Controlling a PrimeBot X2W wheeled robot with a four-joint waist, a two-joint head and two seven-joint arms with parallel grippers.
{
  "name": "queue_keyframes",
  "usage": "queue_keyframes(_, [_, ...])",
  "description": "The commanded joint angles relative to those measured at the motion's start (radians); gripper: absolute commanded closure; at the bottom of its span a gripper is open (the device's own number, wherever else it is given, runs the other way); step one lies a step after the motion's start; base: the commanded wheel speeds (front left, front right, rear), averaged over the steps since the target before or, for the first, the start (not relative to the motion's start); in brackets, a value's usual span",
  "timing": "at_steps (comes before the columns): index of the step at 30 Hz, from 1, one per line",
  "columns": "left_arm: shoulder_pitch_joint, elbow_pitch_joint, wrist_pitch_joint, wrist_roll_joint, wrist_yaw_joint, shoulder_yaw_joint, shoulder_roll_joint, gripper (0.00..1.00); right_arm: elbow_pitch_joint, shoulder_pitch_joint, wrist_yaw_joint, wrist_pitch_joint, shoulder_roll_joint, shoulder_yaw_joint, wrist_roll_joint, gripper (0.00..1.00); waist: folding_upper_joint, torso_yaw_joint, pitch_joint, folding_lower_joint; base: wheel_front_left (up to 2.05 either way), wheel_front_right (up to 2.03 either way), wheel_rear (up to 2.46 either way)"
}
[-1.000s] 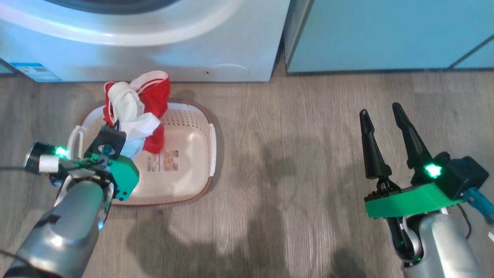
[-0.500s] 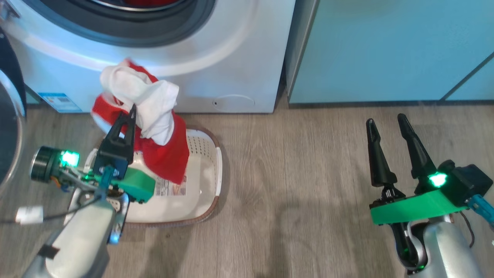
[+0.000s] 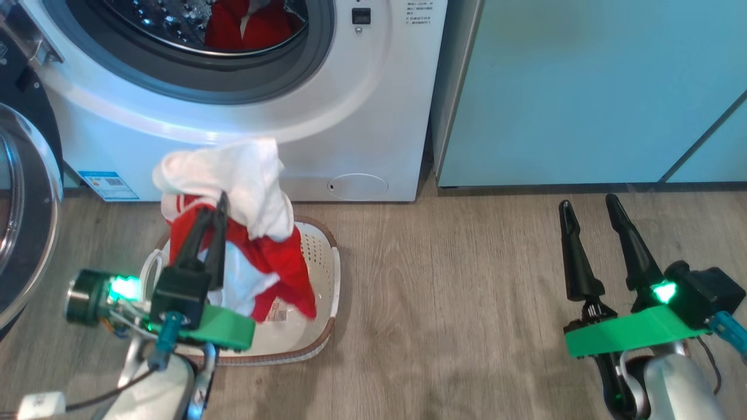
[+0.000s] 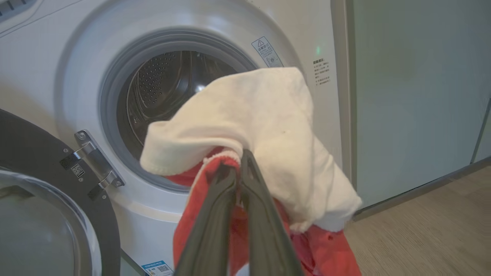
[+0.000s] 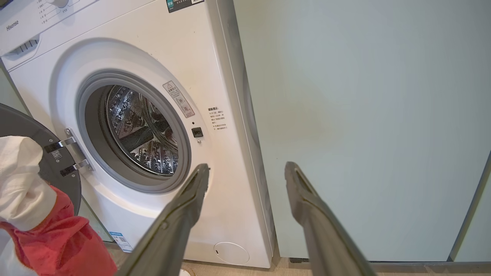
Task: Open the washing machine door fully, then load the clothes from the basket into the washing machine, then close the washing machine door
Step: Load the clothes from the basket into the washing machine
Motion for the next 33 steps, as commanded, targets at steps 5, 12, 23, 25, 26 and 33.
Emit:
queue_keyframes(5, [0.004,-0.040,-0.013,0.014,-0.017,0.055,-0.013,1.00,-0.040,0.001,0.007,0.000,-0.003,0.018,-0.006,0.00,0.0000,-0.002,-0.011,0.0001,0.00,0.00,0.00])
queue_keyframes(12, [0.020,-0.035,-0.013,0.024,-0.037,0.078,-0.042,1.00,-0.047,0.007,0.007,0.002,-0.003,0.016,-0.005,0.00,0.0000,-0.005,-0.011,0.0001,0.00,0.00,0.00])
queue_keyframes(23, [0.020,-0.048,-0.013,0.004,-0.076,0.146,-0.088,1.00,-0.052,0.002,0.007,0.002,-0.003,0.017,-0.003,0.00,0.0000,-0.016,0.010,0.0001,0.00,0.00,0.00])
queue_keyframes(25, [0.013,-0.055,-0.013,0.006,-0.089,0.161,-0.091,1.00,-0.056,-0.002,0.007,0.002,-0.003,0.014,-0.003,0.00,0.0000,-0.020,0.030,0.0001,0.00,0.00,0.00])
queue_keyframes(26, [0.007,-0.058,-0.013,0.007,-0.096,0.167,-0.093,1.00,-0.058,-0.004,0.007,0.002,-0.003,0.013,-0.004,0.00,0.0000,-0.022,0.042,0.0001,0.00,0.00,0.00])
queue_keyframes(33, [-0.096,-0.074,-0.013,0.016,-0.150,0.227,-0.082,1.00,-0.079,-0.035,0.007,0.001,-0.003,0.020,-0.009,0.00,0.0000,-0.046,0.172,0.0001,0.00,0.00,0.00])
